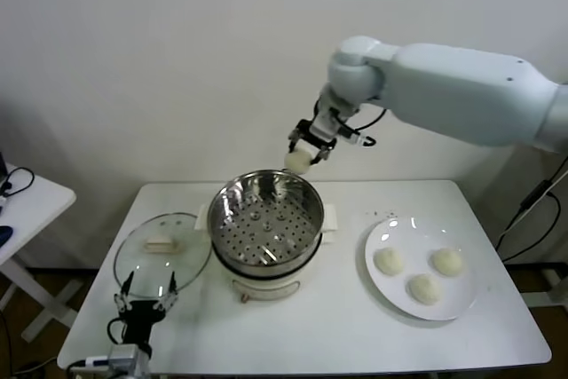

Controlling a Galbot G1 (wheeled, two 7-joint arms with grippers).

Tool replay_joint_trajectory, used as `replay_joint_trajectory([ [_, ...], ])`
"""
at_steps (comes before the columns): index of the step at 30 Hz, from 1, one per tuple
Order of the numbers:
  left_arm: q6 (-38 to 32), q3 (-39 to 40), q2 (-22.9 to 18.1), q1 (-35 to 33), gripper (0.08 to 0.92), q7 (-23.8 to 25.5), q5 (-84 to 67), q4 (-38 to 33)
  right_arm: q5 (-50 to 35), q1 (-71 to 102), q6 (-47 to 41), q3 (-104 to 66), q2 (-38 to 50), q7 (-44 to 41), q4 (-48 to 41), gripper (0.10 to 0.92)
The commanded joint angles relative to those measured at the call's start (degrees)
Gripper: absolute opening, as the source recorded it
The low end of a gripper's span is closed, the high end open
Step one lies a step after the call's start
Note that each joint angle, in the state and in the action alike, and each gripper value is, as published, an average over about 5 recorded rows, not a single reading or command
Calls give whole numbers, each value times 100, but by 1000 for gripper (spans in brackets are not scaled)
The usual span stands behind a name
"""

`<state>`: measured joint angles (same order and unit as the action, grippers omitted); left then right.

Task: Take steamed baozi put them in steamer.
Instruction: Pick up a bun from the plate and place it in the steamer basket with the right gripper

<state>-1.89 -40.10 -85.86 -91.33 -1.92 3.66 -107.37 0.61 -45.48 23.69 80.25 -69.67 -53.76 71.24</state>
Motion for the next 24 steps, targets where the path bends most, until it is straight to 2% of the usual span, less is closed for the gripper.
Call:
replay_joint_trajectory([
  [1, 15, -39, -28, -8, 823, 2, 3, -13, 1075, 824, 1370, -100, -1041, 466, -1401, 568],
  [6, -1, -90, -31, -17, 823, -6, -7, 24, 1037, 1175, 1500, -164, -1208, 482, -1752, 568],
  [15, -36, -103, -49, -13, 823, -16, -12, 73, 1043, 1382, 1559, -106, -1340, 374, -1835, 568],
  [24, -69, -116, -41, -3, 823, -21, -11, 97, 1540, 1616, 1681, -305, -1440, 395, -2194, 568],
])
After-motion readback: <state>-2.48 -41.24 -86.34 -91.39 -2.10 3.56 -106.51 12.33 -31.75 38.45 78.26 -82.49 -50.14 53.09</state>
